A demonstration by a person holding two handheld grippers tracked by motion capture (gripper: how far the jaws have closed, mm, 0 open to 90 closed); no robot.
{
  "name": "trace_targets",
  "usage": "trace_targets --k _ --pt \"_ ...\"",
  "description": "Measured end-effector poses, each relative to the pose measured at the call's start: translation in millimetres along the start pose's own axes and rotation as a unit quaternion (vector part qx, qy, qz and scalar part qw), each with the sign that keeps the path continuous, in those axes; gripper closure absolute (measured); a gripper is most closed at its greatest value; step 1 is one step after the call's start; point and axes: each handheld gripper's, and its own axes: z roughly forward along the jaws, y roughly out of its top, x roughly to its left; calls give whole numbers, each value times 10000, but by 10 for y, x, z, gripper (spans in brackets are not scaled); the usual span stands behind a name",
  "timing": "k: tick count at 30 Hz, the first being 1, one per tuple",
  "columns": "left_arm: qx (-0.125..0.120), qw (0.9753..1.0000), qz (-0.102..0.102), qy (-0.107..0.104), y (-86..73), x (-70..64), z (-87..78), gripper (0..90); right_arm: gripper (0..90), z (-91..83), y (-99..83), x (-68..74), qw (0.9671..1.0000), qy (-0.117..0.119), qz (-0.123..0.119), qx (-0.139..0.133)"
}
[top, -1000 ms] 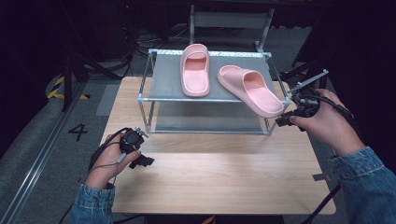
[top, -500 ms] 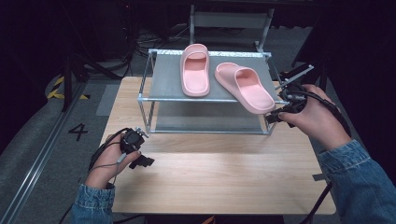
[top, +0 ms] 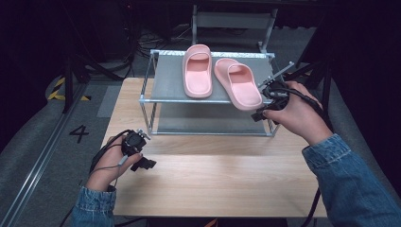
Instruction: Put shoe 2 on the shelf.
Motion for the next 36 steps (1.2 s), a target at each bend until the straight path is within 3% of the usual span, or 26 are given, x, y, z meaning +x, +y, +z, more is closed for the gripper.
trace_targets --k 13,17,36 --pt "22 10000 5 -2 -5 10 0 189 696 177 341 89 9998 122 -105 74" --pt "7 10000 13 -2 -8 16 -4 189 711 240 422 107 9995 266 -65 177" --pt "9 10000 -30 -26 -22 24 2 188 712 438 709 -4 9988 357 130 308"
